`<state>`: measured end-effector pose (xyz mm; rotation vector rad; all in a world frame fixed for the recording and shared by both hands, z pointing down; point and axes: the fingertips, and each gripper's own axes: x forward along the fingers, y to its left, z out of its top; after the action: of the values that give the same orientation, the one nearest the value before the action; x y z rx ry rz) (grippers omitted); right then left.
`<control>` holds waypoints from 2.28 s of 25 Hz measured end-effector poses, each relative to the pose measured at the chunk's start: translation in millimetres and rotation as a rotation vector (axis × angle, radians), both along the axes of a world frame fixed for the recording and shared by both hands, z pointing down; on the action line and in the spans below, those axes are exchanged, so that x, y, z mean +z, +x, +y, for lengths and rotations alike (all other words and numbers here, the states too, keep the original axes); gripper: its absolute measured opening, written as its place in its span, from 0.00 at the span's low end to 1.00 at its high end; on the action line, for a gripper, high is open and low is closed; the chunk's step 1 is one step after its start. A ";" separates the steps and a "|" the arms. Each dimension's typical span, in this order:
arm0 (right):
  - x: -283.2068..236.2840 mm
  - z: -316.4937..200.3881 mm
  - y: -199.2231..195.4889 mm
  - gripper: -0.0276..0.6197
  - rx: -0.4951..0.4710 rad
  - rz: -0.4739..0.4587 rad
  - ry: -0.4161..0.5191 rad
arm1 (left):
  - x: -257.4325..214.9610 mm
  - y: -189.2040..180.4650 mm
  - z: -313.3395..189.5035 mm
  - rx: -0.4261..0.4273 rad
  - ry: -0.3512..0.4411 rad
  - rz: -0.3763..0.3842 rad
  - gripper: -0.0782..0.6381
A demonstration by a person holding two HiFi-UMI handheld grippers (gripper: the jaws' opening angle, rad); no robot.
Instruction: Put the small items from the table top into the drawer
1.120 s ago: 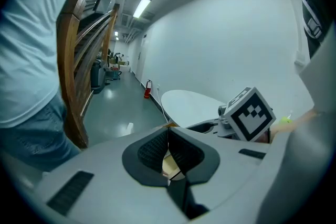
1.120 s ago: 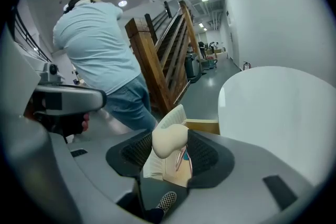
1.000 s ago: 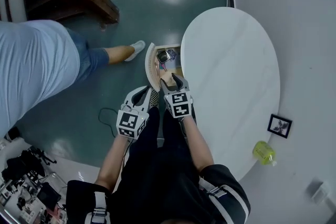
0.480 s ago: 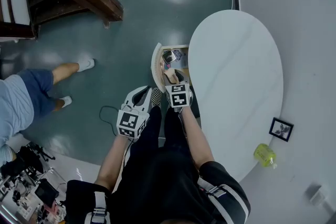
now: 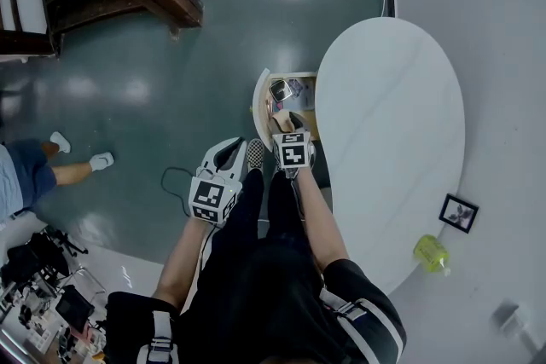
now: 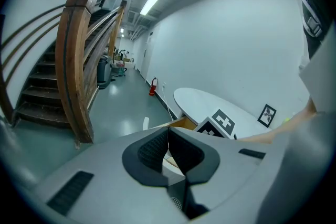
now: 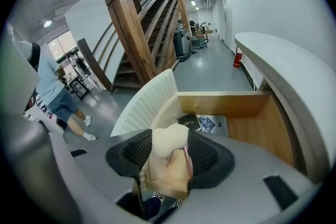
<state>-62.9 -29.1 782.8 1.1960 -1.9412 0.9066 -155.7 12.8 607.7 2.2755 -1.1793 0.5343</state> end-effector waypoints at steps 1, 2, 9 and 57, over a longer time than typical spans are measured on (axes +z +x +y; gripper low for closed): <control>-0.3 -0.7 0.6 0.40 0.009 -0.001 -0.002 | 0.9 -1.1 -0.5 0.000 -0.002 0.001 0.14; -1.1 -1.4 1.5 0.40 0.019 -0.004 0.000 | 1.5 -1.8 -0.7 -0.001 -0.003 0.002 0.14; -10.4 -6.3 2.1 0.40 0.039 -0.018 0.032 | 1.1 -3.4 -2.4 0.002 -0.002 0.012 0.14; -355.7 17.6 67.5 0.10 0.063 -0.099 0.659 | -210.9 25.4 -16.6 0.047 0.391 0.056 0.14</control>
<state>4.6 -11.5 427.0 1.6005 -2.3864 0.3522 -130.3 -3.8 396.8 2.6309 -1.2967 0.2708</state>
